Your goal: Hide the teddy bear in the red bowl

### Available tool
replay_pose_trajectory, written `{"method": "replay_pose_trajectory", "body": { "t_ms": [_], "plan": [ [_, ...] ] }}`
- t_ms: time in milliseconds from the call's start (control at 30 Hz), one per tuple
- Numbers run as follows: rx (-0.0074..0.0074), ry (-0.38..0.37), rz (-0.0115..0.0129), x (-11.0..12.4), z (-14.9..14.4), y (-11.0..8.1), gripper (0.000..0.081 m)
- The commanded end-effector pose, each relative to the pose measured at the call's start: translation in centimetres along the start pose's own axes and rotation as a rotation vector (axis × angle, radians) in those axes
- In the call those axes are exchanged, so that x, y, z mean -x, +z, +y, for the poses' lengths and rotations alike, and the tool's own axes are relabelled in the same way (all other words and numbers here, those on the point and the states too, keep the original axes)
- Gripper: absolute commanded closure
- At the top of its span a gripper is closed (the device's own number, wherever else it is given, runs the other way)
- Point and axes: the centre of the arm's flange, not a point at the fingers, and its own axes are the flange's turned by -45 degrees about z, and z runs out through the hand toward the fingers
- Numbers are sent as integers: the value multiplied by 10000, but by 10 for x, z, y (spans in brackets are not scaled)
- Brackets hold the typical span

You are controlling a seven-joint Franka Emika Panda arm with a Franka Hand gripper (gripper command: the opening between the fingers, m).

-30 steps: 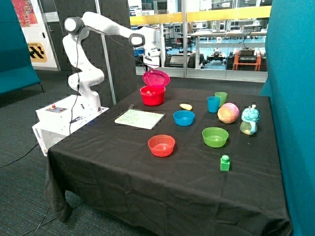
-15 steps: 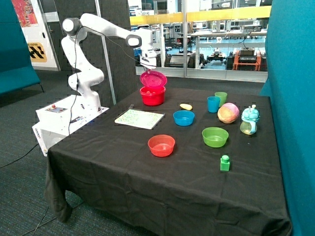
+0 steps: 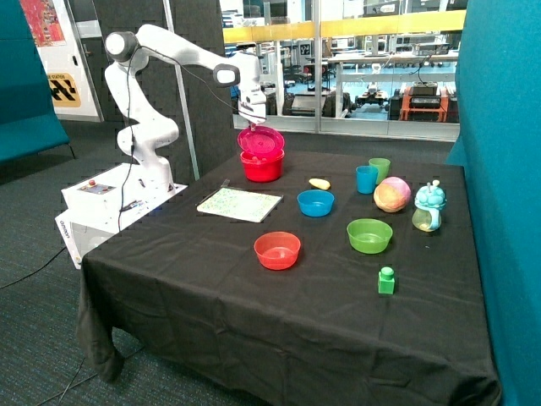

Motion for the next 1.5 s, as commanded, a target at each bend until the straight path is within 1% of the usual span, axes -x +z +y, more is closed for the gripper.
{"method": "replay_pose_trajectory", "body": {
  "t_ms": [0, 267, 500, 767, 800, 867, 900, 933, 1000, 1167, 1300, 1367, 1400, 1433, 1467],
  "plan": [
    [2, 125, -34, 4, 10, 8, 808],
    [2, 160, -34, 3, 11, 9, 808],
    [3, 419, -34, 1, 17, 10, 808],
    [3, 463, -34, 1, 20, 13, 808],
    [3, 465, -34, 2, 20, 13, 564],
    [3, 449, -34, 2, 21, 14, 321],
    [3, 439, -34, 1, 21, 14, 248],
    [3, 438, -34, 1, 21, 14, 276],
    [3, 430, -34, 0, 21, 13, 290],
    [3, 410, -34, -4, 23, 12, 247],
    [3, 487, -34, -6, 23, 14, 152],
    [3, 497, -34, -7, 23, 15, 132],
    [3, 531, -34, -7, 23, 16, 66],
    [3, 547, -34, -7, 23, 16, 33],
    [3, 547, -34, -7, 23, 17, 17]
  ]
}}
